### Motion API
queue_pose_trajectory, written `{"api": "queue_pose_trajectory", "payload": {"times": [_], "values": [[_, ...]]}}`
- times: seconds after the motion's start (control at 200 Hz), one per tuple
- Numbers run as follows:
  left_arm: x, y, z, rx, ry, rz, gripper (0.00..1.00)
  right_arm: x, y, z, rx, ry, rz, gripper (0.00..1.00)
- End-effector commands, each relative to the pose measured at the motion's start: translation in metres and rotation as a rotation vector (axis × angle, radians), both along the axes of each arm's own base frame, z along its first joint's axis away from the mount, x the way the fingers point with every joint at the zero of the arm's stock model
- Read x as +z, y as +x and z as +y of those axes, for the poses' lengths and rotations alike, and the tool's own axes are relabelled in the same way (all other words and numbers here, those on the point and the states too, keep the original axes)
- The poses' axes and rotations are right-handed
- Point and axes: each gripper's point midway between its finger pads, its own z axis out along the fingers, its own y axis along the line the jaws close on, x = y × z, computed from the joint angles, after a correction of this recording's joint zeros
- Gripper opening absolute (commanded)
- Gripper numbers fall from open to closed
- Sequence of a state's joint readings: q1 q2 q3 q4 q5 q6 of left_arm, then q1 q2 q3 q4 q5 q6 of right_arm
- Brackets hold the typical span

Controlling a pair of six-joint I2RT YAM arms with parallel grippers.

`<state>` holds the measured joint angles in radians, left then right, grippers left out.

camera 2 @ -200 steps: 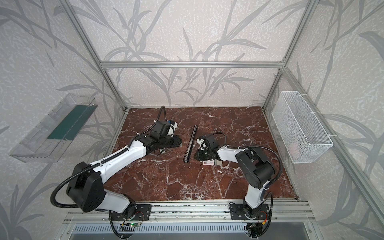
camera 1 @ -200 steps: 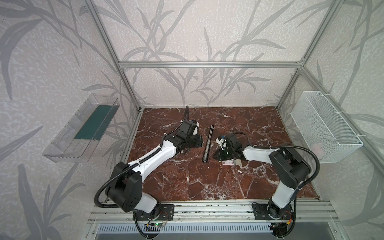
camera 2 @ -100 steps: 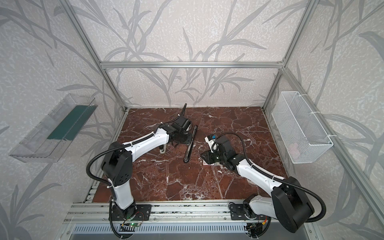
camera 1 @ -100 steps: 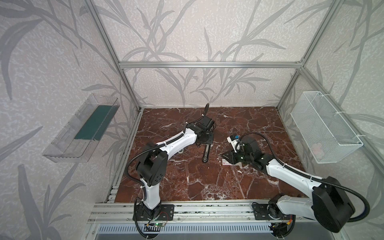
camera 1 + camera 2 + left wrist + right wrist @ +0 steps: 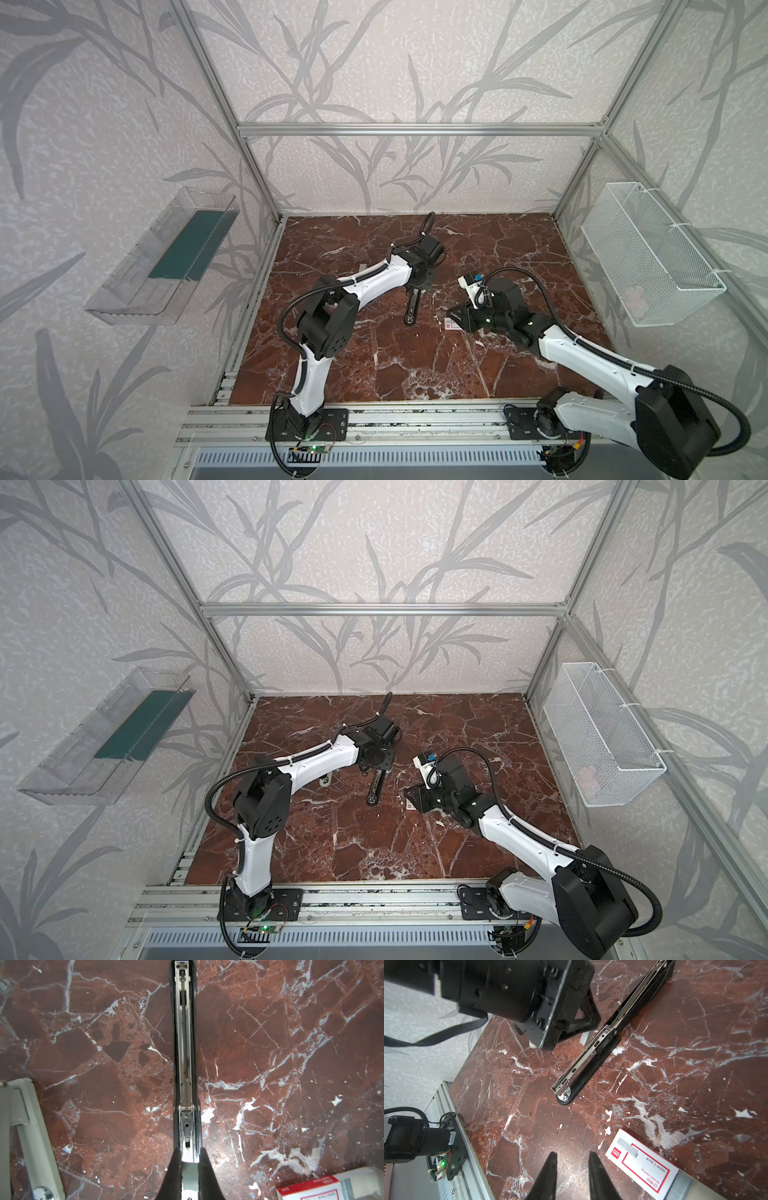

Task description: Load the staples into the stapler

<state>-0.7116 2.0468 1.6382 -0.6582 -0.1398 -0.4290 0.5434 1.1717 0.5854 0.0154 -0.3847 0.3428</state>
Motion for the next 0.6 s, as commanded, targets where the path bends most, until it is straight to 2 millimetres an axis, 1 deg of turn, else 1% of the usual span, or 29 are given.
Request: {"api": "queue_pose_trajectory", "payload": {"times": [0.0, 0.235, 0.495, 0.595], "values": [[-0.001, 0.005, 0.004, 0.004, 0.058, -0.019, 0.11, 0.005, 0.000, -0.001, 0.001, 0.005, -0.034, 0.28], [-0.011, 0.008, 0.002, 0.000, 0.076, -0.013, 0.11, 0.007, 0.000, -0.002, -0.001, 0.003, -0.043, 0.28], [-0.015, 0.008, -0.004, -0.006, 0.070, -0.006, 0.10, 0.004, 0.001, -0.004, -0.006, -0.002, -0.037, 0.28], [-0.018, 0.007, -0.003, -0.007, 0.081, -0.002, 0.10, 0.004, 0.000, -0.003, -0.005, 0.001, -0.036, 0.28]]}}
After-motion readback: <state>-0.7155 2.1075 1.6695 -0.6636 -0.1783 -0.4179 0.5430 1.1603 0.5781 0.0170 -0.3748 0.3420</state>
